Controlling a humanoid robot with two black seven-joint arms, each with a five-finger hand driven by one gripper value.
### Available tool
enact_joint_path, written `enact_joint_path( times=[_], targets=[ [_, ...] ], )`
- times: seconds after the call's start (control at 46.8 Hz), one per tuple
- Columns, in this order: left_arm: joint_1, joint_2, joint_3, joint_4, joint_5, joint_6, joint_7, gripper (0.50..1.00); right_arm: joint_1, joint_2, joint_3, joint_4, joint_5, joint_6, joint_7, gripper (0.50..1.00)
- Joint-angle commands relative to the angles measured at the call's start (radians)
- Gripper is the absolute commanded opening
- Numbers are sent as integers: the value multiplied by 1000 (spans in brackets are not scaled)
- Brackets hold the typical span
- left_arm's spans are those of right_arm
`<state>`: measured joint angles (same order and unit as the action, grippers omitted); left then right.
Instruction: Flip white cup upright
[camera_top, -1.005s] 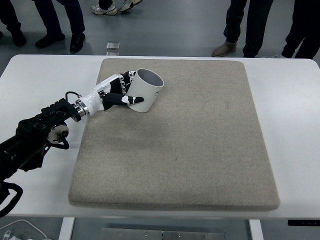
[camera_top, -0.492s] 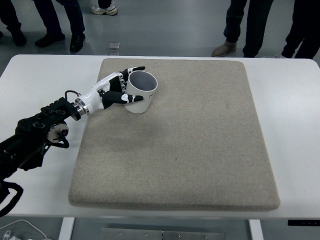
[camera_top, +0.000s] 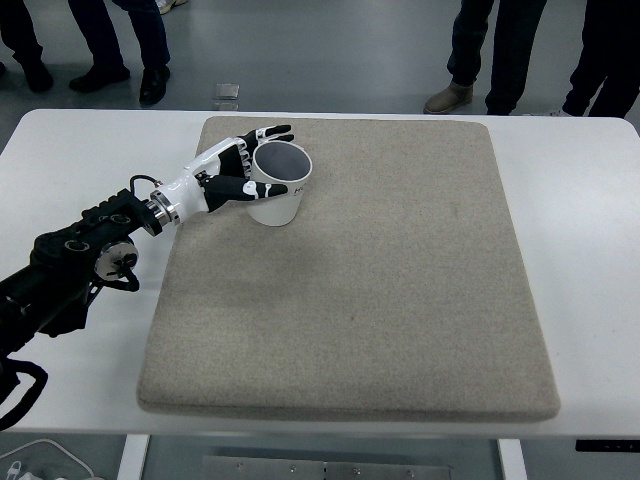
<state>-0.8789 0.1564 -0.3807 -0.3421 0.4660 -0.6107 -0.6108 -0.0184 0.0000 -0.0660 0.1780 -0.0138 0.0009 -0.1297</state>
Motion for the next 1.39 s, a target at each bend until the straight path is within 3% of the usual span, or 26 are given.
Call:
enact_joint_path(
  times=[0.0,1.368],
  targets=[
    [-5,5,-15,-1,0,0,0,988,0,0,0,0,-2,-1,-1,930],
    [-143,15,-76,9,-67,0,0,994,2,0,0,0,-2,1,-1,930]
  ],
)
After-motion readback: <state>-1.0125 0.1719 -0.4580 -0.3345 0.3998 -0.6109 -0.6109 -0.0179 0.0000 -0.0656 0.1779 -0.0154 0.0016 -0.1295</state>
